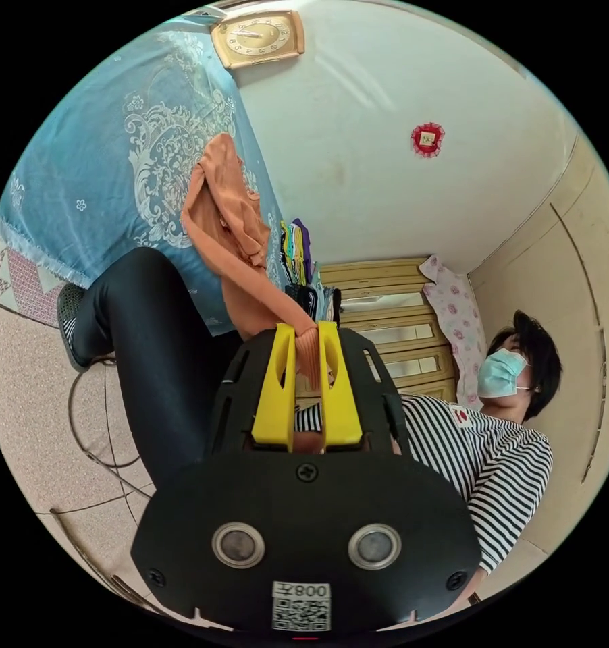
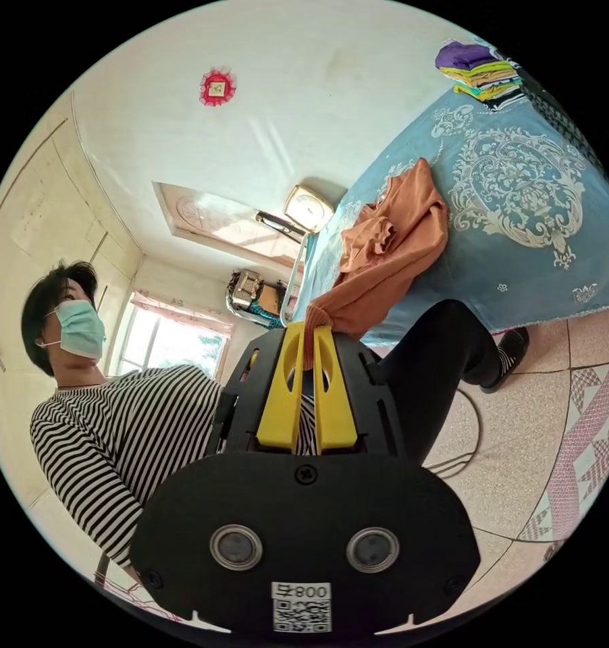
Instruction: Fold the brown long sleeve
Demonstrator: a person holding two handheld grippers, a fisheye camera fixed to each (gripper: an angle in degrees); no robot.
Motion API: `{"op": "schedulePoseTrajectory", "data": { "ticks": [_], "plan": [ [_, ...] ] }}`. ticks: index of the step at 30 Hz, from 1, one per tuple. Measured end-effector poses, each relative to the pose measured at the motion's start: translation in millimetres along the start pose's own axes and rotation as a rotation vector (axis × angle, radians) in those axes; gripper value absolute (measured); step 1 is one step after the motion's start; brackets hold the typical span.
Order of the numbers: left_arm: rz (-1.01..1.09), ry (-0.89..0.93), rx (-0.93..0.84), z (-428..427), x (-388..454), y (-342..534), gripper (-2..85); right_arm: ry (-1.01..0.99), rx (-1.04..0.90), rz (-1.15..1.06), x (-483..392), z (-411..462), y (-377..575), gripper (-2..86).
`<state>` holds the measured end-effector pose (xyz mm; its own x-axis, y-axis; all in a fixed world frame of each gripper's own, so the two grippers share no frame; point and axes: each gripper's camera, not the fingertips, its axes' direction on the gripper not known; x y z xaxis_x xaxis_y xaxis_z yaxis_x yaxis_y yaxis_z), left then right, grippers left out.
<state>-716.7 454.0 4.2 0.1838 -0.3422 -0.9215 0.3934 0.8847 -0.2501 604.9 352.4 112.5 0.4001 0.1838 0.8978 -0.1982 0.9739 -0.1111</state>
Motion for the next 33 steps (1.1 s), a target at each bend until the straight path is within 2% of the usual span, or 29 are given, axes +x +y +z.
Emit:
{"op": "schedulePoseTrajectory", "data": {
  "ticks": [11,18,33],
  "plan": [
    [0.093,0.018,0.059,42,10,-156,6.4,-0.016,0.046,-0.080,24,24,-161,1.6],
    [0.087,-0.018,0.112,80,-4,-280,6.5,-0.001,0.066,-0.050,61,49,-271,1.6],
    [0.043,-0.142,0.113,184,-53,-533,6.6,0.054,0.042,0.028,159,123,-504,1.6]
  ]
}}
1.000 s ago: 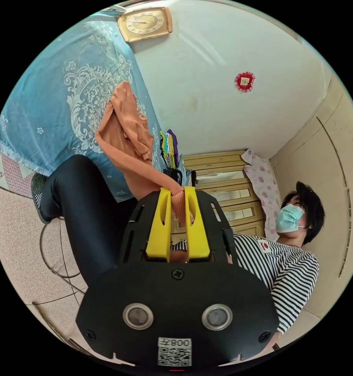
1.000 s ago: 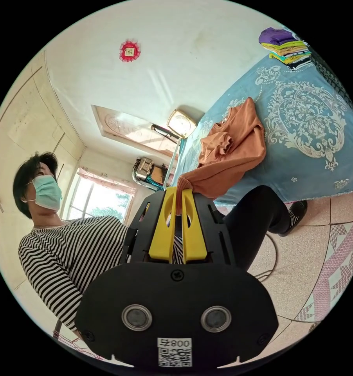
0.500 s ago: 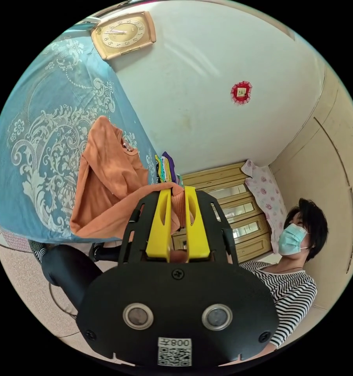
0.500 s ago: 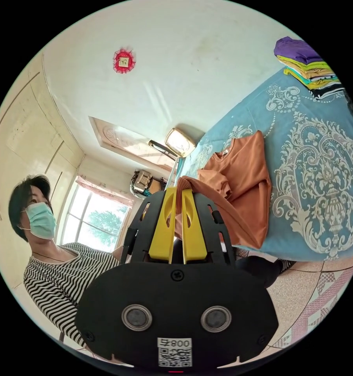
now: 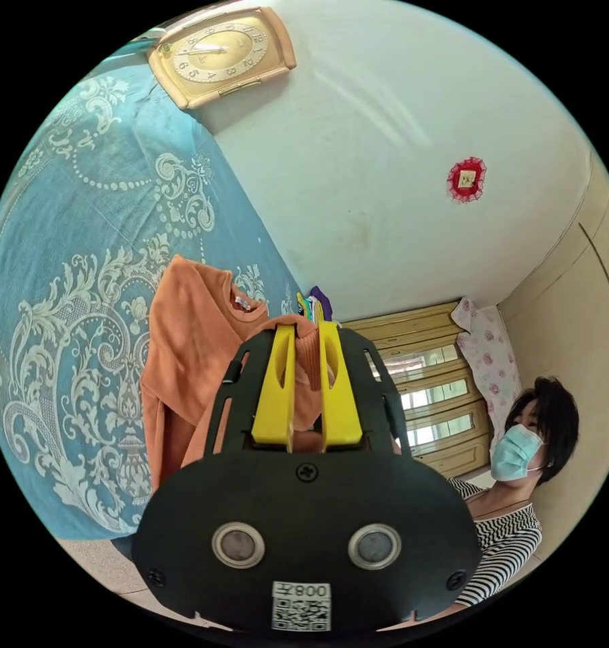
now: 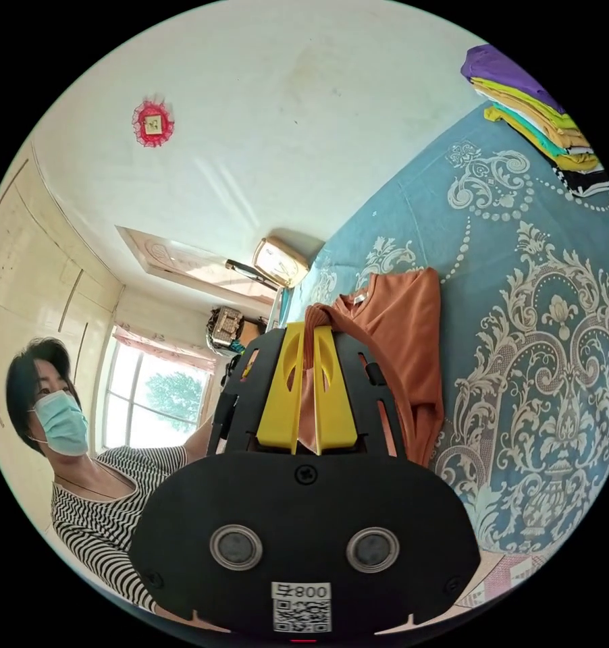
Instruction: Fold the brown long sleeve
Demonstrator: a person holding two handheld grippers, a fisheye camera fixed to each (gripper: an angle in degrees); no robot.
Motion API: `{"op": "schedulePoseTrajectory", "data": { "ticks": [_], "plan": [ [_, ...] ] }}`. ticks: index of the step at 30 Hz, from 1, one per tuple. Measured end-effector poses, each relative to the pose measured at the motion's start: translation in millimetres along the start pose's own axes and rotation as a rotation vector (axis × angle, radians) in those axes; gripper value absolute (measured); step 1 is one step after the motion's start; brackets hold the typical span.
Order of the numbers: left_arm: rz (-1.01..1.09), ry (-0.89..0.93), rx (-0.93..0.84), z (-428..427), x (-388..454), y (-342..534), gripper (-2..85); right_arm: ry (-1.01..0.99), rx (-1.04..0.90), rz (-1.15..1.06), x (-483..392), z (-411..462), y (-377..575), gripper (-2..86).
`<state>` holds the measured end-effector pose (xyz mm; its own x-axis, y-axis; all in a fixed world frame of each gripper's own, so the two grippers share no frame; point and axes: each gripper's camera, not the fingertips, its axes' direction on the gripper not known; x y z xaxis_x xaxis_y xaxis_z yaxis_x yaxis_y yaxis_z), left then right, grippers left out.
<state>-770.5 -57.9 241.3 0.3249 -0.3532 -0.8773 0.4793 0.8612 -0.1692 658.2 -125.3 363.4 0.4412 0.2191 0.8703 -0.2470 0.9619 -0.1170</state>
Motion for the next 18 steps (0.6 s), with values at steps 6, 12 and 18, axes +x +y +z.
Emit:
{"op": "schedulePoseTrajectory", "data": {
  "ticks": [6,12,18],
  "plan": [
    [-0.013,-0.061,-0.006,59,-25,-82,6.6,0.032,-0.009,0.038,37,41,-85,1.6],
    [-0.084,-0.161,-0.019,119,-66,-147,6.7,0.108,-0.057,0.111,83,94,-157,1.8],
    [-0.183,-0.195,0.000,175,-108,-185,7.2,0.188,-0.118,0.237,133,151,-205,2.2]
  ]
}}
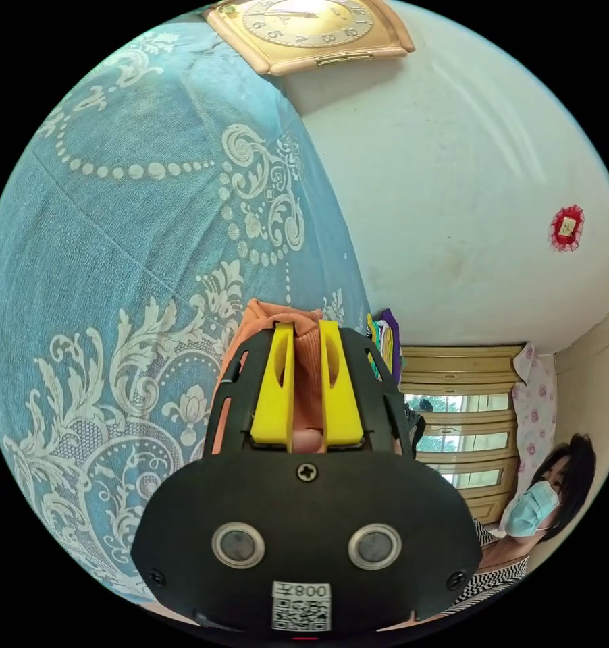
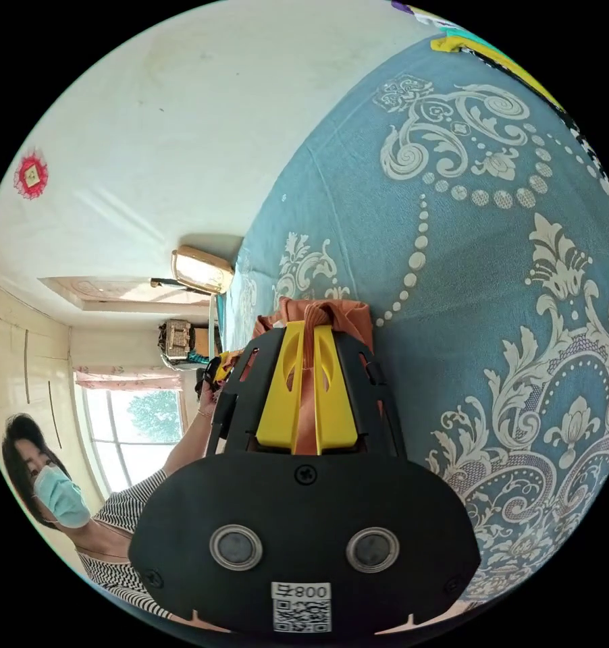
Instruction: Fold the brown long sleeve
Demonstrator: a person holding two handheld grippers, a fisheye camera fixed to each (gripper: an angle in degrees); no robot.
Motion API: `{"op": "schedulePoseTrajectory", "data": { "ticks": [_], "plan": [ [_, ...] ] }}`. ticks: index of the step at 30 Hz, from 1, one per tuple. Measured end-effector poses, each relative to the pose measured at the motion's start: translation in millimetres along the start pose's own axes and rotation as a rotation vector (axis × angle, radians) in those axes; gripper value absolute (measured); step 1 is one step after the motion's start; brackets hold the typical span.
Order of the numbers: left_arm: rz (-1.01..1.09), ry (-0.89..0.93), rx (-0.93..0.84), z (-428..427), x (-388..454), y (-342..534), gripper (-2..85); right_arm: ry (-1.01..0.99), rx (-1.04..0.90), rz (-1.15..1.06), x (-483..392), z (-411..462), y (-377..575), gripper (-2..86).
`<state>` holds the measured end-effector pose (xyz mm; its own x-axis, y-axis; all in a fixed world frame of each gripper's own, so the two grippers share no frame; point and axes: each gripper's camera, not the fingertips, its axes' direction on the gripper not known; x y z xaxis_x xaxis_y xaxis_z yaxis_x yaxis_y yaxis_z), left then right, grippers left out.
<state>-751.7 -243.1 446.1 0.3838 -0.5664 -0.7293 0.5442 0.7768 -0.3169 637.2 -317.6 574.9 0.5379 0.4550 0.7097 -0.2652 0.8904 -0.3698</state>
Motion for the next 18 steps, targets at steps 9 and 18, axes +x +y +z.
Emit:
{"op": "schedulePoseTrajectory", "data": {
  "ticks": [9,18],
  "plan": [
    [0.025,0.094,-0.009,50,23,-36,10.5,-0.172,0.042,0.070,-2,28,-39,5.1],
    [0.200,0.011,0.018,93,103,-24,11.4,-0.283,0.204,0.014,-60,41,-33,6.5]
  ]
}}
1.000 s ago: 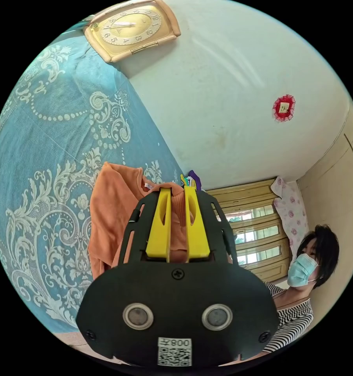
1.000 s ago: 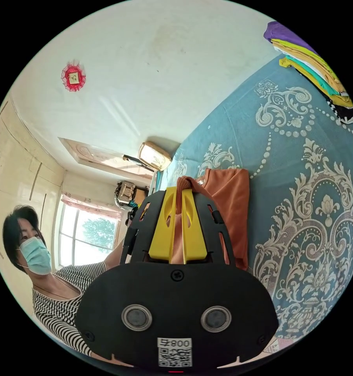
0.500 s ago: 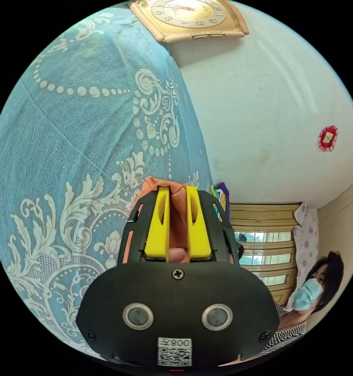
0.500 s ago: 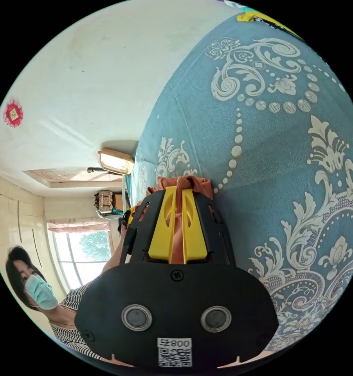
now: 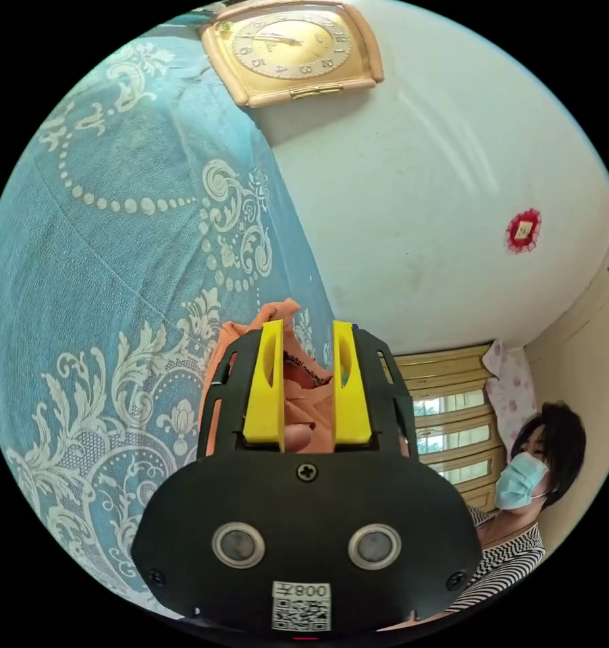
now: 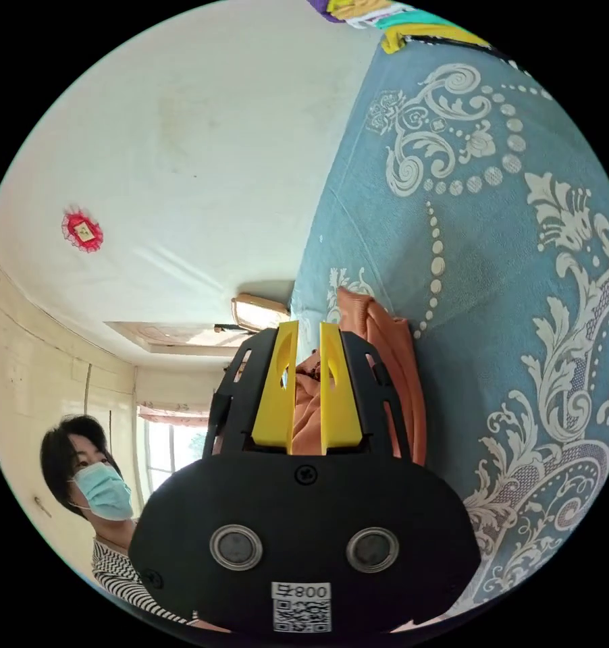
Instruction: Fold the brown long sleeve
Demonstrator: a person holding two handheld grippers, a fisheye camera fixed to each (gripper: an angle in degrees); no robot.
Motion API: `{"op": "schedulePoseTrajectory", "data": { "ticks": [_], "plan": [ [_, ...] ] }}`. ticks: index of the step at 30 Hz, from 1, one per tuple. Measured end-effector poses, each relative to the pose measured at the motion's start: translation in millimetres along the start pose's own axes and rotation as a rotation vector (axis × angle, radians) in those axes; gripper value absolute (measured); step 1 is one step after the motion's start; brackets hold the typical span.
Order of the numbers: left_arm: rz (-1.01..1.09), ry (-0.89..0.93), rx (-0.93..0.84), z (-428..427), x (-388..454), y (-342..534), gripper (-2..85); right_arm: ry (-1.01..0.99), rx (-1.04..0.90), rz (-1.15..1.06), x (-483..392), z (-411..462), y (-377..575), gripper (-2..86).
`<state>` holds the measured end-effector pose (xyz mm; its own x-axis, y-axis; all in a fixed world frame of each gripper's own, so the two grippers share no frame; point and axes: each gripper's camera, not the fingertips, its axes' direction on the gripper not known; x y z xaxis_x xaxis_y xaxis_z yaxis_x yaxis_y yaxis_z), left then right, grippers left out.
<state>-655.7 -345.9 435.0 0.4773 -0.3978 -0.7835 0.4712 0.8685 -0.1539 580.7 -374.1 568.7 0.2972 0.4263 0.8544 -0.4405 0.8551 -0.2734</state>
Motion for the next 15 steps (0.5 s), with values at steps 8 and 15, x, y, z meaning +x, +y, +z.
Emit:
{"op": "schedulePoseTrajectory", "data": {
  "ticks": [8,15],
  "plan": [
    [0.512,-0.524,-0.346,148,128,20,13.1,0.708,-0.374,-0.582,-126,167,55,7.2],
    [0.684,-0.907,-0.471,248,159,51,8.3,1.113,-0.494,-0.761,-125,276,100,7.3]
  ]
}}
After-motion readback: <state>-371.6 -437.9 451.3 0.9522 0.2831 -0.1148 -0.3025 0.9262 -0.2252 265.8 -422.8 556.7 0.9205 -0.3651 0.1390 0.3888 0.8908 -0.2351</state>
